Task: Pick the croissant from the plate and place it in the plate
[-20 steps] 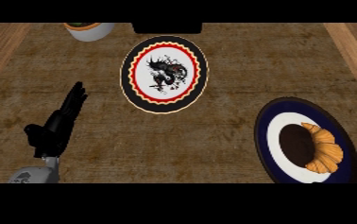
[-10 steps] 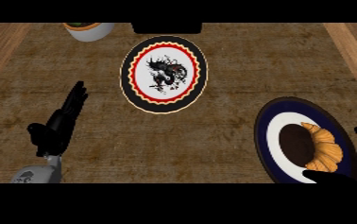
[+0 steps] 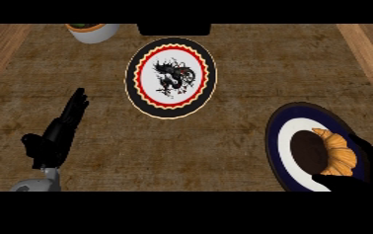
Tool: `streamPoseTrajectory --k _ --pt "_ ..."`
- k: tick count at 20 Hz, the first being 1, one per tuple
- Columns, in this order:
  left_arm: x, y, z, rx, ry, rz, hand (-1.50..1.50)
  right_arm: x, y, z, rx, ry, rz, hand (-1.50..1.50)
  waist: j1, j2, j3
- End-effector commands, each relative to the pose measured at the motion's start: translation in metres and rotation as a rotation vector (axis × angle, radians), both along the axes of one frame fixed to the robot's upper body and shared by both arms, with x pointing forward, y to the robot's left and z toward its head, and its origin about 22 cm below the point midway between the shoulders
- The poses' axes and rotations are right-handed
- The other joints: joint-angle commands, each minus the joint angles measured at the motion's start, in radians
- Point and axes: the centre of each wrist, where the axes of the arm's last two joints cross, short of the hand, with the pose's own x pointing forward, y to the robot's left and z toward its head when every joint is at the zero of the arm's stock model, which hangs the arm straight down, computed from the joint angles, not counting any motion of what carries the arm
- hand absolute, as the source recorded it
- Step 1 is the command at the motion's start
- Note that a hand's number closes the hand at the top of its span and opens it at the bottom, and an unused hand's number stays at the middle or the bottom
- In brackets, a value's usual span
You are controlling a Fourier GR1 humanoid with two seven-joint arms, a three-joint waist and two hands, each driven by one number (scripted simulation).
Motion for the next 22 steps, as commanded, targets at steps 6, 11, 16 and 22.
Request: streamPoseTrajectory --k 6,11,16,22 --pt "-0.012 0.005 -0.006 -0.013 -0.016 0.004 0.0 0.019 0.004 -0.016 0.004 -0.033 0.108 1.5 0.005 0.001 0.004" --pt "0.004 -0.013 0.004 -0.006 -0.003 0.007 0.0 0.019 0.006 -0.022 -0.092 -0.111 0.091 1.5 0.004 0.002 0.004" --pt "0.002 -0.006 -0.015 -0.005 -0.01 0.0 0.0 -0.008 0.088 -0.012 -0.249 -0.049 0.098 1.5 -0.003 0.002 -0.001" --pt "-0.015 -0.011 -0.021 -0.007 0.0 -0.009 0.0 -0.021 0.167 0.019 -0.364 -0.102 0.108 1.5 0.009 -0.003 -0.001"
